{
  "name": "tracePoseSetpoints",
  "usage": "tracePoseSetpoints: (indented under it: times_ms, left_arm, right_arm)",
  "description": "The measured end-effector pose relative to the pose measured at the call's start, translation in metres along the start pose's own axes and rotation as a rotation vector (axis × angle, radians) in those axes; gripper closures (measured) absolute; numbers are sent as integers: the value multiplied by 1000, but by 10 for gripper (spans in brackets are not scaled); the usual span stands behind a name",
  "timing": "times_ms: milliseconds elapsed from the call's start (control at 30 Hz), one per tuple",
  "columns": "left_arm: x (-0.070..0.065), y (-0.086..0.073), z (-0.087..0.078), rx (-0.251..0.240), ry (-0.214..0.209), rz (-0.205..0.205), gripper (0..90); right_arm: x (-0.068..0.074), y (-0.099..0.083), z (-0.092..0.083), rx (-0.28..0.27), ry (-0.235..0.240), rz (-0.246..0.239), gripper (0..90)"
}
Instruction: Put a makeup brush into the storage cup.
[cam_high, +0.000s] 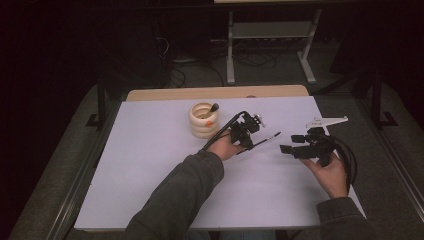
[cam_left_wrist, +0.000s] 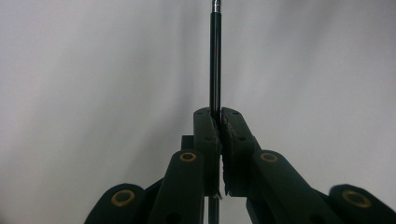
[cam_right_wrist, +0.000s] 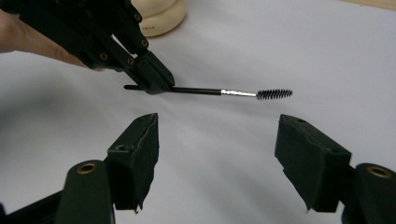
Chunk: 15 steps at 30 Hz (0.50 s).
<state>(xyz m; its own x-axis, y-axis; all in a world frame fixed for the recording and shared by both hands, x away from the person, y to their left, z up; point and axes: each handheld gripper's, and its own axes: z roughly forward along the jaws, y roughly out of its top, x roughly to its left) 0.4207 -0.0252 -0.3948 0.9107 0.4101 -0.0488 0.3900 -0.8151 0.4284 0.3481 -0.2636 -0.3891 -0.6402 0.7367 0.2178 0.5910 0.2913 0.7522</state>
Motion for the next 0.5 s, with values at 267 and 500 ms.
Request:
tracePoseSetpoints:
  times_ms: [267,500]
  left_arm:
    - [1,-19,-25,-61,-5,3,862]
    - [1,-44,-42,-108,-14,-11,862]
  right_arm:
    - [14,6,1,-12,32,-20,297]
    - [29,10,5,0,55,-44,299]
